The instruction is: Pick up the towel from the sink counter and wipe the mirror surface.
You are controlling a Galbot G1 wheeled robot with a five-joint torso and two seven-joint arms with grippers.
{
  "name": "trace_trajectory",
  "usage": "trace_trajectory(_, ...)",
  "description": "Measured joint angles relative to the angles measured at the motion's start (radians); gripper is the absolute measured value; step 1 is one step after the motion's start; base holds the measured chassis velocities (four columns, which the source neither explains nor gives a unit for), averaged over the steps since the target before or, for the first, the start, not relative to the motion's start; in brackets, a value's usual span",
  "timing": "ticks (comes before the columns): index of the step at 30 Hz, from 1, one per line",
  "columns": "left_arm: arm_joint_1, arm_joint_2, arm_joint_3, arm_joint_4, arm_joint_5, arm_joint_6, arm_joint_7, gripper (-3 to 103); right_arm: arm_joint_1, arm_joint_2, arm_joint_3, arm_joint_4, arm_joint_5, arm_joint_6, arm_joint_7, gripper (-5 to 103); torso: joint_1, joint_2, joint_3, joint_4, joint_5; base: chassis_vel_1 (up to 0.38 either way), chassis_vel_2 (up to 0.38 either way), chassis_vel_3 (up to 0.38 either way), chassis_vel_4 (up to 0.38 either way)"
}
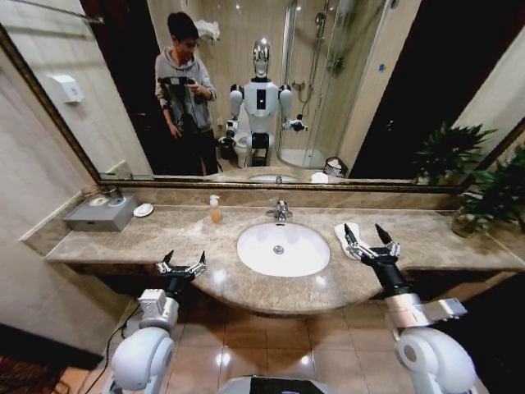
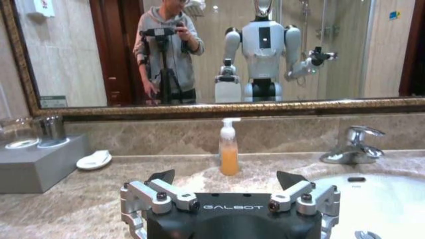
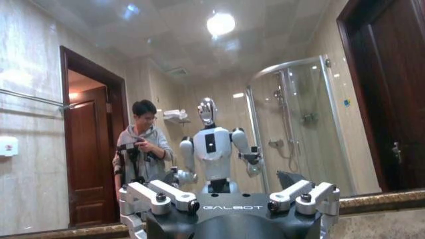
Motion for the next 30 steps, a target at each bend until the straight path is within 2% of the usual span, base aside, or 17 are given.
trace_trajectory(14,0.000,0.000,0.000,0.000,0.000,0.000,0.000,100,-0.024,0.016,-0.030,0.025,-0.014,0.008,-0.004,100,0.000,0.000,0.000,-0.0001,0.0004,0.103,-0.154,-0.097,0.162)
trace_trajectory(22,0.000,0.000,0.000,0.000,0.000,0.000,0.000,100,-0.028,0.018,-0.052,0.042,-0.027,0.011,-0.011,100,0.000,0.000,0.000,-0.0001,0.0004,-0.016,-0.213,0.011,0.210)
trace_trajectory(30,0.000,0.000,0.000,0.000,0.000,0.000,0.000,100,-0.030,0.019,-0.098,0.049,-0.053,0.018,-0.009,100,0.001,0.000,0.000,0.0003,0.0000,0.028,-0.077,-0.036,0.083)
